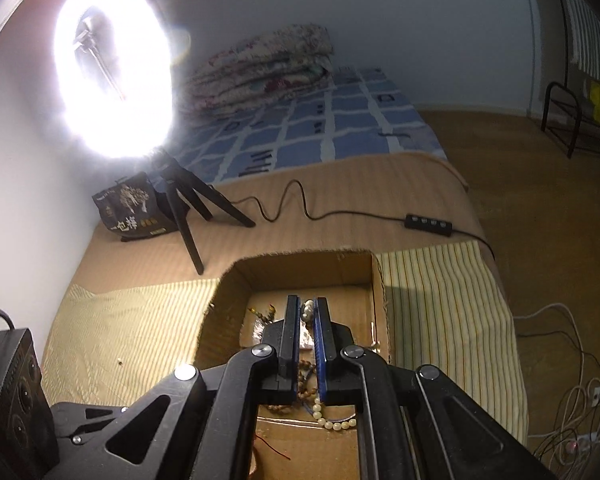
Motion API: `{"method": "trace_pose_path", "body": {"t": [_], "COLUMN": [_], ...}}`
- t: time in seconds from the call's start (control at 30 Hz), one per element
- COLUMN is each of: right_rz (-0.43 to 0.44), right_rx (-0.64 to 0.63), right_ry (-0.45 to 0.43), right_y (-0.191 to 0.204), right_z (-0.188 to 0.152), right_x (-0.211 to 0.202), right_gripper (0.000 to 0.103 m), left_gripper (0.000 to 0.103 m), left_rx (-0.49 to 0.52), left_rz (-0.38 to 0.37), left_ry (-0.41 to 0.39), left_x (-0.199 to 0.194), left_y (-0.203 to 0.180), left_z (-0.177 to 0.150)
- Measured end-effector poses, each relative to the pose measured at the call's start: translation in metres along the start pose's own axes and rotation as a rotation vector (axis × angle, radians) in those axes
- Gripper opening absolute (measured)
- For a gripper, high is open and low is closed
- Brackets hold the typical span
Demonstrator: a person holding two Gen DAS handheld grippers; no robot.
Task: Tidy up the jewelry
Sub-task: 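Lift and carry the pendant and pearl necklace over the cardboard box, then open both tools to drop the pendant and necklace into the box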
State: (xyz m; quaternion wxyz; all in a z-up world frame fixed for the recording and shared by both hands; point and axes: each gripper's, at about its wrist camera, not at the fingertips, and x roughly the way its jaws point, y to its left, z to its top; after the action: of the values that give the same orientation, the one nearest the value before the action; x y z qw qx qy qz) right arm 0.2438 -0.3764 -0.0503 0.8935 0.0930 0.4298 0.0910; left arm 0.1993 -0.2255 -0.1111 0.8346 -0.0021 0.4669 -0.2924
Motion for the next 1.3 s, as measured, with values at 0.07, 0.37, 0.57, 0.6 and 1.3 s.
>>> {"method": "trace_pose_path", "body": {"t": [0.07,0.37,0.57,0.6,1.3], "right_rz": [-0.006,-0.015,-0.024,-0.025,-0.064], "right_rx": [0.008,0.028,0.038,0.040,0.053], "right_ry": [0.020,0.092,0.128,0.132,0.123], "right_y": [-0.003,-0.011,-0.016,-0.016,-0.018], "right_z": [-0.002,-0.012,-0.017,-0.017,-0.021], "right_x": [0.008,0.033,0.047,0.048,0.048], "right_gripper": [0.004,0.004,0.004,0.004,0.055], "left_gripper": [0.008,0.008,0.008,0.008,0.023], "left_rx": [0.000,0.010,0.020,0.021,0.014], "left_rz": [0.002,0.015,0.026,0.027,0.024], "left_ry": [0.012,0.059,0.083,0.085,0.079], "left_x": [0.005,0.024,0.034,0.035,0.026], "left_y": [-0.001,-0.005,-0.008,-0.008,-0.002], "left_z": [-0.003,-0.014,-0.017,-0.018,-0.019]}}
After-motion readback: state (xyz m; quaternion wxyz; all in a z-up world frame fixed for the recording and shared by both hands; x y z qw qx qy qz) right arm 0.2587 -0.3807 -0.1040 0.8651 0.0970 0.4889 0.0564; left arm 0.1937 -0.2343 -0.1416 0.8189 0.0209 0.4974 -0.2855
